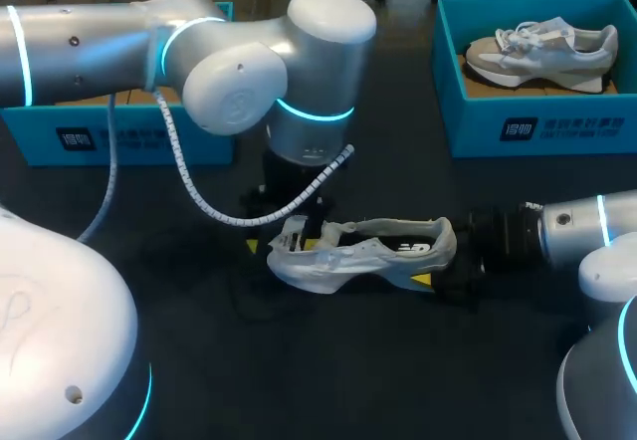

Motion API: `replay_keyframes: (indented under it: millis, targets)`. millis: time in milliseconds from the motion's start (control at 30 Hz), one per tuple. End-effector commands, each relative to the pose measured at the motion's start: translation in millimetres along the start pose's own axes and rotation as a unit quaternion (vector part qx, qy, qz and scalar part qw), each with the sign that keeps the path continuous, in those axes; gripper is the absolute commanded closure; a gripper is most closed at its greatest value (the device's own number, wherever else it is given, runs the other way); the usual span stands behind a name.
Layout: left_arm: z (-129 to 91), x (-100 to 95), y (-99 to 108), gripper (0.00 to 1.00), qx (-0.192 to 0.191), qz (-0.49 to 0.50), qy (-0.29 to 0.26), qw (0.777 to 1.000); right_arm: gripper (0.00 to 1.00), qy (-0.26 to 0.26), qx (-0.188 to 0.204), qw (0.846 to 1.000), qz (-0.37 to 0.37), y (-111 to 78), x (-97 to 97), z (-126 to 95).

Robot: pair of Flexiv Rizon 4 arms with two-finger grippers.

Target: Take the shoe out of the shoebox, open the shoe tongue, remove and reinsert the insole, then place the shoe into the shoebox

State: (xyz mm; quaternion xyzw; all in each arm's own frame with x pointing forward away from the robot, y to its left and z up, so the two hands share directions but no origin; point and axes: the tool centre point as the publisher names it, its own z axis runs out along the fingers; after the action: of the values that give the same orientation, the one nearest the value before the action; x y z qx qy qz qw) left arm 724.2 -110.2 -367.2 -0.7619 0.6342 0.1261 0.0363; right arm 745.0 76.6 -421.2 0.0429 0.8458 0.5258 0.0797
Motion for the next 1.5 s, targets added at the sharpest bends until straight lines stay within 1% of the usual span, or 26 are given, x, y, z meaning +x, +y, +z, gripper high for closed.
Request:
replay_keyframes:
  millis: [33, 233, 467, 633, 767, 867, 900, 1000, 1033, 1067, 1133, 1200, 1267, 1300, 1333, 1500]
  targets:
    - [10, -3.5, -4, 0.15, -0.009, -0.004, 0.004, 1.0, 1.0, 0.0, 0.004, 1.0, 0.0, -0.8, -1.2, 4]
    - [15, -9.3, -6, 0.16, -0.006, -0.015, 0.001, 1.0, 1.0, 0.0, 0.004, 1.0, 0.0, -0.8, -1.2, 4]
    - [17, -20.7, -11, 0.11, -0.015, -0.029, 0.002, 0.999, 1.0, 0.0, 0.004, 1.0, 0.0, -0.8, -1.2, 4]
    - [4, -22.0, -12, 0.0, -0.012, -0.013, 0.026, 1.0, 1.0, 0.0, 0.004, 1.0, 0.0, -0.8, -1.2, 4]
    - [-8, -18.2, -12, 0.0, 0.013, 0.008, 0.026, 1.0, 1.0, 0.0, 0.004, 1.0, 0.0, -0.8, -1.2, 4]
    - [-16, -13.1, -14, 0.0, 0.018, 0.037, 0.044, 0.998, 1.0, 0.0, 0.004, 1.0, 0.0, -0.8, -1.2, 4]
    - [-21, -12.3, -13, 0.0, 0.027, 0.049, 0.056, 0.997, 1.0, 0.0, 0.004, 1.0, 0.0, -0.8, -1.2, 4]
    - [-27, -8.9, -14, 0.0, 0.049, 0.086, 0.062, 0.993, 1.0, 0.0, 0.004, 1.0, 0.0, -0.8, -1.2, 4]
    - [-32, -4.9, -14, 0.0, 0.057, 0.106, 0.071, 0.99, 1.0, 0.0, 0.004, 1.0, 0.0, -0.8, -1.2, 4]
    - [-36, -2.7, -15, 0.0, 0.075, 0.12, 0.073, 0.987, 1.0, 0.0, 0.004, 1.0, 0.0, -0.8, -1.2, 4]
    - [-43, 2.0, -14, 0.0, 0.099, 0.145, 0.077, 0.981, 1.0, 0.0, 0.004, 1.0, 0.0, -0.8, -1.2, 4]
    - [-50, 5.7, -13, 0.0, 0.103, 0.178, 0.086, 0.975, 1.0, 0.0, 0.004, 1.0, 0.0, -0.8, -1.2, 4]
    - [-61, 6.7, -12, 0.0, 0.118, 0.244, 0.102, 0.957, 1.0, 0.0, 0.004, 1.0, 0.0, -0.8, -1.2, 4]
    - [-63, 6.6, -11, 0.0, 0.123, 0.261, 0.103, 0.952, 1.0, 0.0, 0.004, 1.0, 0.0, -0.8, -1.2, 4]
    - [-69, 7.2, -10, 0.0, 0.127, 0.293, 0.111, 0.941, 1.0, 0.0, 0.004, 1.0, 0.0, -0.8, -1.2, 4]
    - [-91, 13.1, -6, 0.0, 0.149, 0.358, 0.118, 0.914, 1.0, 0.0, 0.004, 1.0, 0.0, -0.8, -1.2, 4]
